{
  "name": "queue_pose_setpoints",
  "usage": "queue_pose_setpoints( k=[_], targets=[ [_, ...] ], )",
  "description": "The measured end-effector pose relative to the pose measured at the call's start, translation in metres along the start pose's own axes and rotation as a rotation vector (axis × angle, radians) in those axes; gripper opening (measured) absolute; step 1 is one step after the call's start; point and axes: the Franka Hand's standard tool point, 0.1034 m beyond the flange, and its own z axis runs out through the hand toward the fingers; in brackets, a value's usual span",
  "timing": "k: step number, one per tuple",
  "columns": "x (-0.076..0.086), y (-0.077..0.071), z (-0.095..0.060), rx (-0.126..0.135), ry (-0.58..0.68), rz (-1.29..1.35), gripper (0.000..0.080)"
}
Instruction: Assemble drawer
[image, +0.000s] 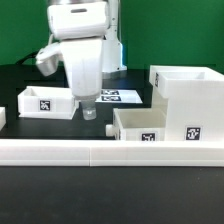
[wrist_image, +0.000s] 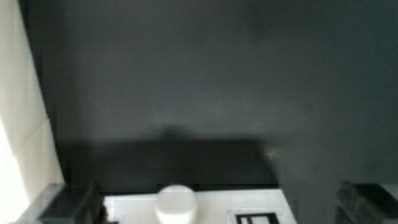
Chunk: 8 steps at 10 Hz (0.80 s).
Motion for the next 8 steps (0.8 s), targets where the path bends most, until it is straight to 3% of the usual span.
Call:
queue_pose_setpoints(
  k=[2, 6, 8],
  targets=[
    [-0.005, 0.002, 0.011, 0.002, 0.071, 0.019, 0.0649],
    [0.027, 0.005, 0.022, 0.017, 0.09, 0.048, 0.0649],
    [0.031, 0.005, 0.023, 0.021, 0.09, 0.057, 0.0649]
  ],
)
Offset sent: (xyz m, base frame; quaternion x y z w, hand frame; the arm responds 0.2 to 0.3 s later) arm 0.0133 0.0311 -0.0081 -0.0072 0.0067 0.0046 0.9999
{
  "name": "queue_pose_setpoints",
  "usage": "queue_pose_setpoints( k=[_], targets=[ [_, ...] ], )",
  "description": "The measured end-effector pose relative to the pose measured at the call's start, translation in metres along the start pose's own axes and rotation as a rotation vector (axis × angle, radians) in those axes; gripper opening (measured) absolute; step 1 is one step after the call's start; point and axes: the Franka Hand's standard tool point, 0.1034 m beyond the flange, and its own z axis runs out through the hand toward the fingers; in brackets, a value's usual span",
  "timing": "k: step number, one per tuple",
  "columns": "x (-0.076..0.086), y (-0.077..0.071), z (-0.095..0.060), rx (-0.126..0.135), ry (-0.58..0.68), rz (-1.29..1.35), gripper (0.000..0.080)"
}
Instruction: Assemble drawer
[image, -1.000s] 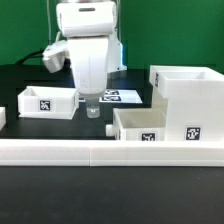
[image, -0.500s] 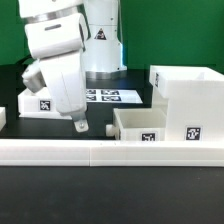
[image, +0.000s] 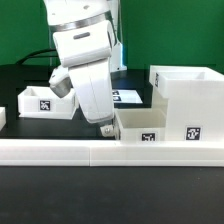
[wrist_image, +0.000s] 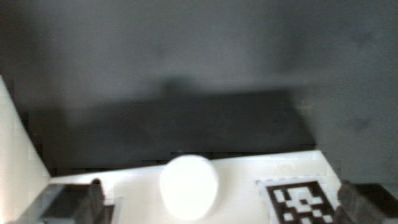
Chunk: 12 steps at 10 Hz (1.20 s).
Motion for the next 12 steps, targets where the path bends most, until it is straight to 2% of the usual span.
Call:
queue_pose_setpoints(
  k=[3, 5, 7, 9, 10, 11, 12],
  targets=[
    [0.0, -0.001, 0.001, 0.002, 0.003, 0.0, 0.0649],
    [0.005, -0.003, 0.011, 0.018, 0.015, -0.011, 0.0649],
    [0.008, -0.004, 0.016, 0.021, 0.019, -0.016, 0.0649],
    [0.019, -0.002, 0.018, 0.023, 0.026, -0.024, 0.0649],
    [0.025, 0.002, 0.02, 0.027, 0.021, -0.028, 0.0649],
    [0.033, 0.006, 0.023, 0.042, 0.012, -0.026, 0.0649],
    [0.041, 0.01, 0.025, 0.041, 0.012, -0.009, 0.0649]
  ],
)
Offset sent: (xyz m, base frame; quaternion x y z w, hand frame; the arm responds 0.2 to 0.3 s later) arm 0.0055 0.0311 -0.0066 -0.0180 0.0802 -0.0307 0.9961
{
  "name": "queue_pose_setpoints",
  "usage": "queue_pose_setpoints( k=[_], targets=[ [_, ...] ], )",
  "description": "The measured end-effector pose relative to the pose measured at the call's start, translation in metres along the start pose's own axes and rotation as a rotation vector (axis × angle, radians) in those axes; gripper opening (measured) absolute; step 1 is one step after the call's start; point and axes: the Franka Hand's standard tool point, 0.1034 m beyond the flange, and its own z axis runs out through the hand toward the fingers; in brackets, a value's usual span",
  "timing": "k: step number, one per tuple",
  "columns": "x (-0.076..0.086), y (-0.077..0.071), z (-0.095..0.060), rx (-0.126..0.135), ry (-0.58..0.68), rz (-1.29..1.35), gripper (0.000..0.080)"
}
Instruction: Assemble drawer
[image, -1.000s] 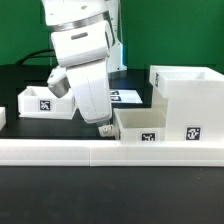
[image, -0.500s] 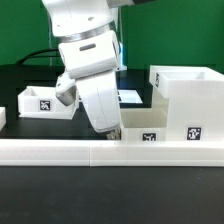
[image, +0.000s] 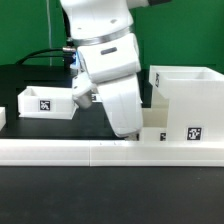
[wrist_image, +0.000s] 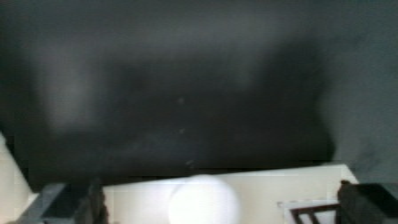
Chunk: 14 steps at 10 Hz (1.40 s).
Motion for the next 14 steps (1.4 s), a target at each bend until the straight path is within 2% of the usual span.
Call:
queue_pose_setpoints(
  k=[6, 10, 14],
  targets=[
    [0.004, 0.002, 0.001, 0.009, -0.065, 0.019, 0.0649],
    [0.004, 0.001, 0.001, 0.01, -0.066, 0.016, 0.0649],
    [0.023, 0.004, 0.001, 0.007, -0.058, -0.027, 0.0649]
  ],
)
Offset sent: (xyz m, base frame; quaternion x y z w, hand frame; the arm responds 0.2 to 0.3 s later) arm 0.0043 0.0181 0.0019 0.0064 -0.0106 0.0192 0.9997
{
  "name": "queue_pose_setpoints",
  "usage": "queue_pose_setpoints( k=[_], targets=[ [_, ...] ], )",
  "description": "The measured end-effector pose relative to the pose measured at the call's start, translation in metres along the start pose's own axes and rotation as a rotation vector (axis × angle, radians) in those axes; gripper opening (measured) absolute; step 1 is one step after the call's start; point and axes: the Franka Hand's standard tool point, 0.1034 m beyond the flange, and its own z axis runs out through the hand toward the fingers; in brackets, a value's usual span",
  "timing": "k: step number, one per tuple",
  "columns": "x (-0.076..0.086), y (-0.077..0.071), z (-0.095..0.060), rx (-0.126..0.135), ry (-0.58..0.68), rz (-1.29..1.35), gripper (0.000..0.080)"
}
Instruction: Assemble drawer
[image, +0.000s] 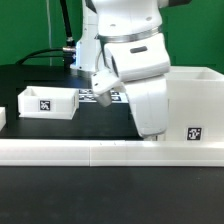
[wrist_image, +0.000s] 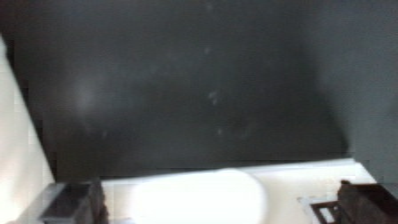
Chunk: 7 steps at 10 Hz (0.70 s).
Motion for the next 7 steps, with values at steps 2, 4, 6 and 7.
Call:
queue_pose_setpoints(
  k=[2, 4, 6, 7],
  targets=[
    [0.0, 0.0, 0.0, 0.004, -0.001, 0.005, 0.0649],
    [-0.013, -0.001, 0.0, 0.005, -0.006, 0.002, 0.0649],
    [-0.051, -0.001, -0.02, -0.021, -0.032, 0.012, 0.0649],
    [-0.056, -0.005, -0.03, -0.051, -0.044, 0.025, 0.0649]
  ],
)
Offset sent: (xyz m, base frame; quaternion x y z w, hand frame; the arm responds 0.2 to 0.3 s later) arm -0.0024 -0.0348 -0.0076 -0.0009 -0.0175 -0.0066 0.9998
